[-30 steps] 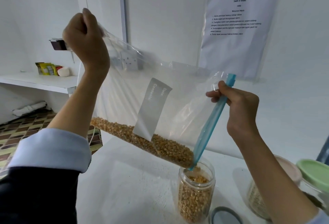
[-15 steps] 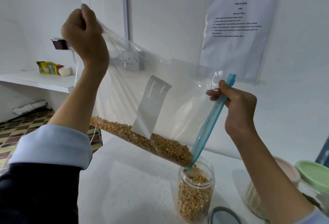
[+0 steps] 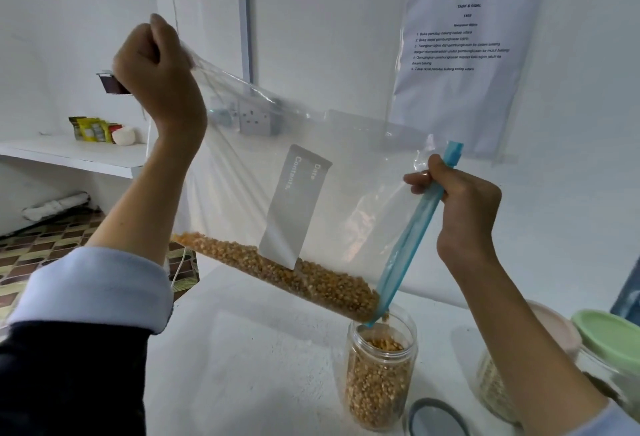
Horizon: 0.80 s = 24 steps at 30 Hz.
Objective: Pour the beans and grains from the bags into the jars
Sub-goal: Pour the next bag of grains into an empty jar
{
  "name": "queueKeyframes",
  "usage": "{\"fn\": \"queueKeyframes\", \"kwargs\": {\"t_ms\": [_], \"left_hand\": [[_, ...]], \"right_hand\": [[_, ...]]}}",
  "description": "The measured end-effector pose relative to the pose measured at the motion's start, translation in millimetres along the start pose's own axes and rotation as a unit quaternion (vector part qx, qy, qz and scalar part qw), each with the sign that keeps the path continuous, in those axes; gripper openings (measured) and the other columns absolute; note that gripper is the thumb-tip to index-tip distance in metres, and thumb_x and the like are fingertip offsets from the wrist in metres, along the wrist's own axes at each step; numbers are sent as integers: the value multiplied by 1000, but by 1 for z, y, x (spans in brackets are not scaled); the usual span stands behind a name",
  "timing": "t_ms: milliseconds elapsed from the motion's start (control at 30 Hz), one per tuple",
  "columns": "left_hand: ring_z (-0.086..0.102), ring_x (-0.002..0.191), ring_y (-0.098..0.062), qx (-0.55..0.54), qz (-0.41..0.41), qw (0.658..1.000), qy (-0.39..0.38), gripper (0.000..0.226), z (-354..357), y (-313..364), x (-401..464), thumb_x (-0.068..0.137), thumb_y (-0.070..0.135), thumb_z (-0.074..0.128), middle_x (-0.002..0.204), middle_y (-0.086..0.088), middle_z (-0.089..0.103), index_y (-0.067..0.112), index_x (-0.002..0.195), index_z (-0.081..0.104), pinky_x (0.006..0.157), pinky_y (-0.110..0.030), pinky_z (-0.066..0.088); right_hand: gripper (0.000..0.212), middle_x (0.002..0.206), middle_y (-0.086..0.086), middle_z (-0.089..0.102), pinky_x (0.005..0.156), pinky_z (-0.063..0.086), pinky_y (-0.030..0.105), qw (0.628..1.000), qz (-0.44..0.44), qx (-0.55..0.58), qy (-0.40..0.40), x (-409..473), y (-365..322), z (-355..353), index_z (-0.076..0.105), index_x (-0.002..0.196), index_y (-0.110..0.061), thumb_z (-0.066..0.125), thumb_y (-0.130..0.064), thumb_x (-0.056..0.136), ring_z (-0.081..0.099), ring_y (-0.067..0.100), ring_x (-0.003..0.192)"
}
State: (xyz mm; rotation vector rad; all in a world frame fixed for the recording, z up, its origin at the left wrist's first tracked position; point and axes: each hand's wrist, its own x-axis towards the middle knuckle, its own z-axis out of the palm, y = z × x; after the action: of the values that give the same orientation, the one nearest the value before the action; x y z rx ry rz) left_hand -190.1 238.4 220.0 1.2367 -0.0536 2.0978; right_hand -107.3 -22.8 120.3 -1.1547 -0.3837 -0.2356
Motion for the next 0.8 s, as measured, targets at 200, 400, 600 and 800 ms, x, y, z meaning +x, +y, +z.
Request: {"fn": "queueKeyframes", "kwargs": {"t_ms": [200,400,600,800], "left_hand": [[28,37,-1,-6,1,1000,-2,47,-2,-1,-1,88,11,42,33,16,33,27,46,29,47,-15,23],[28,39,-2,-2,-4,1000,-2,44,-5,-2,-1,86,17,42,33,14,33,28,45,29,48,-18,24],[28,37,-1,3,-3,1000,1,47,-5,-5,-3,88,11,42,33,16,32,27,46,28,48,-13,23],[25,39,-2,10,-24,1000,-7,48,-4,-9,-7,87,10,44,33,15,29,26,46,26,48,-16,22]], "right_hand": [[26,63,-8,71,80,50,22,1000,-7,-16,8,-3,4,-2,68,65,-16,62,-19,91,64,10,67],[25,62,-8,71,74,48,15,1000,-19,-22,3,-2,4,-2,69,67,-14,62,-19,91,63,7,65],[20,64,-13,70,68,43,2,998,-26,-44,-25,-1,6,-6,70,77,-12,61,-22,91,64,-1,66],[18,63,-11,71,64,42,1,998,-28,-43,-19,1,8,-9,71,78,-7,63,-19,90,64,-1,63]]}}
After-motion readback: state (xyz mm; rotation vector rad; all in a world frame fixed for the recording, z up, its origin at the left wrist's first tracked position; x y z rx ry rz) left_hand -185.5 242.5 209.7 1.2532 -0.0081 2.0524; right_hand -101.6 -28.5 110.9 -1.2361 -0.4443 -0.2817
